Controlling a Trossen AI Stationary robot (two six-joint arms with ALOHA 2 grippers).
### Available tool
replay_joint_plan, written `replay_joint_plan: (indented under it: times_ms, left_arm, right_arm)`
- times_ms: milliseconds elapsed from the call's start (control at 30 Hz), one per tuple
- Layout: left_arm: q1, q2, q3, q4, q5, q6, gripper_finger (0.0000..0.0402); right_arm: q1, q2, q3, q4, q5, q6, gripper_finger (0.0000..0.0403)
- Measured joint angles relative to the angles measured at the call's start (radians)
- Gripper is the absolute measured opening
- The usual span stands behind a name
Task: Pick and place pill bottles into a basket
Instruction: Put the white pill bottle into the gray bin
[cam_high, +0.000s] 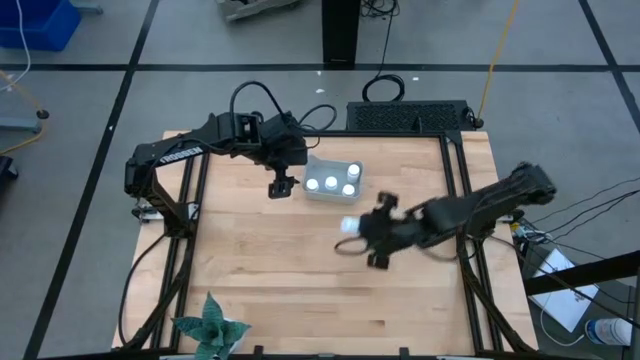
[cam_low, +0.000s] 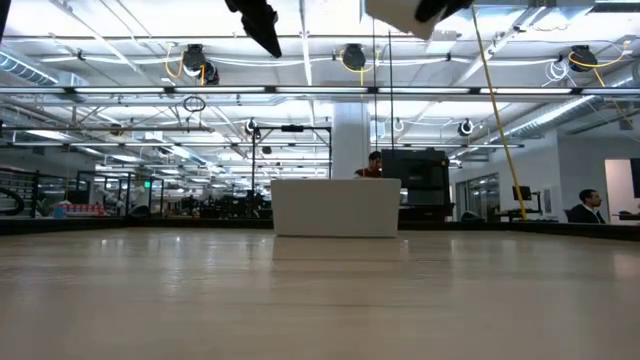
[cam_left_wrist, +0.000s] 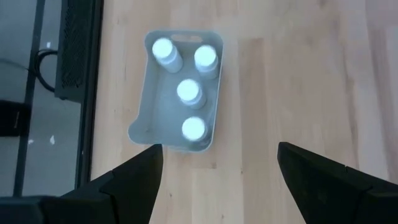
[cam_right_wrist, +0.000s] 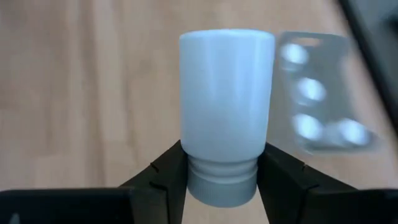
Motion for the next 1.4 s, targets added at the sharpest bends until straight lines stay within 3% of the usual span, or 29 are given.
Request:
replay_joint_plan:
  times_ms: [233,400,633,867,1233,1400]
  left_arm:
    - [-0.004,0.0,0.0,0.153,0.166,0.023,0.0324]
    - [-0.02,0.0,-0.044,0.368,0.184,0.031,0.0324]
    - [-0.007,0.001,-0.225,0.596,0.272,0.027,0.0324]
    - [0.008,0.002,-0.401,0.961,0.35,-0.006,0.0324]
    - [0.014,0.002,-0.461,1.183,0.419,-0.039,0.0324]
    - [0.014,0.006,-0.462,1.199,0.449,-0.043,0.0324]
  right_arm:
    - [-0.122,-0.11,0.002,-0.187,0.049,-0.029,0.0144]
    - [-0.164,-0.118,0.012,-0.177,0.047,-0.119,0.0144]
    - [-0.184,-0.118,0.047,-0.18,0.046,-0.185,0.0144]
    - [-0.189,-0.118,0.073,-0.193,0.065,-0.215,0.0144]
    - [-0.276,-0.107,0.094,-0.341,-0.083,-0.148,0.0144]
    - [-0.297,-0.039,0.138,-0.428,-0.126,-0.148,0.0144]
